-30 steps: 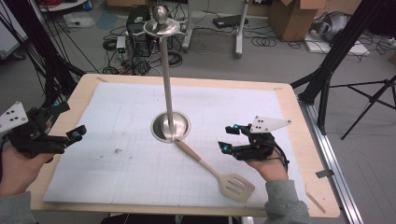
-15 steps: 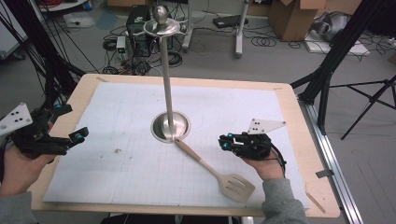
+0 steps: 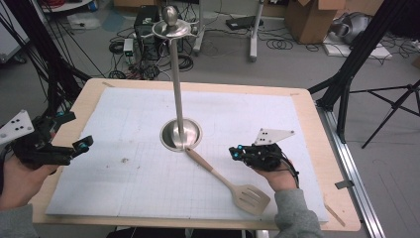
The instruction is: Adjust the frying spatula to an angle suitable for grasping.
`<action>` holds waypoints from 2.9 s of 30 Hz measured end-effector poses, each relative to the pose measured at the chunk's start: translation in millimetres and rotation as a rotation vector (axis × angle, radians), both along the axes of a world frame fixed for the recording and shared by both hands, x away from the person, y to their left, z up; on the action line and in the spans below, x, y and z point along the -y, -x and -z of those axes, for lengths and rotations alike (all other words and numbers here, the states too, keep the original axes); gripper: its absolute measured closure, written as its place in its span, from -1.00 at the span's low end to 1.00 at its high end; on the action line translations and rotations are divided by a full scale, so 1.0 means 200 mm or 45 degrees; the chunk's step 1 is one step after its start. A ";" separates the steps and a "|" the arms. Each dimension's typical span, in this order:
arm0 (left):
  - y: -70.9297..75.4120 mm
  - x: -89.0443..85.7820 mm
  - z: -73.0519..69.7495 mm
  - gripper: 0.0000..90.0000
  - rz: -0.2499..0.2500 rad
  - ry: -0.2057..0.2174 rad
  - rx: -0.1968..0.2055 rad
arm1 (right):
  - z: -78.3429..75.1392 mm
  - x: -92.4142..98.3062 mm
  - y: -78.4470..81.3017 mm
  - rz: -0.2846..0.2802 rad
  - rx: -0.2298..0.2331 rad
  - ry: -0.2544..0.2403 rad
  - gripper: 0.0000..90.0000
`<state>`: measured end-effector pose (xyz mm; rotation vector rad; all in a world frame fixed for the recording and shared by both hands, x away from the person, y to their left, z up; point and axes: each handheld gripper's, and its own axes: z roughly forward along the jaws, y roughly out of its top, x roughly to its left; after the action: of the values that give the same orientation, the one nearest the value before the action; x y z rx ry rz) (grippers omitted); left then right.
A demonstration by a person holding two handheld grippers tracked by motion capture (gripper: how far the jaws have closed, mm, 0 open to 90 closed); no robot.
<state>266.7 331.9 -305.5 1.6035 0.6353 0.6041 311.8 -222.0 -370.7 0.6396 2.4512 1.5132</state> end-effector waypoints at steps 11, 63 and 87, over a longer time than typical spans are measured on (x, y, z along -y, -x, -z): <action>0.01 -0.02 0.01 -0.93 -0.014 0.000 -0.010 | 0.05 -0.08 -0.01 -0.011 0.010 0.091 0.99; 0.03 -0.06 0.05 -0.93 -0.049 -0.006 -0.045 | 0.25 -0.35 -0.13 -0.071 -0.180 0.438 1.00; 0.02 -0.07 0.07 -0.93 -0.066 -0.020 -0.065 | 0.29 -0.39 -0.15 -0.035 -0.250 0.491 1.00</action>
<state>261.7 345.0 -318.9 1.6253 0.7133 0.6087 342.6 -143.9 -427.8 0.7046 2.7991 0.9784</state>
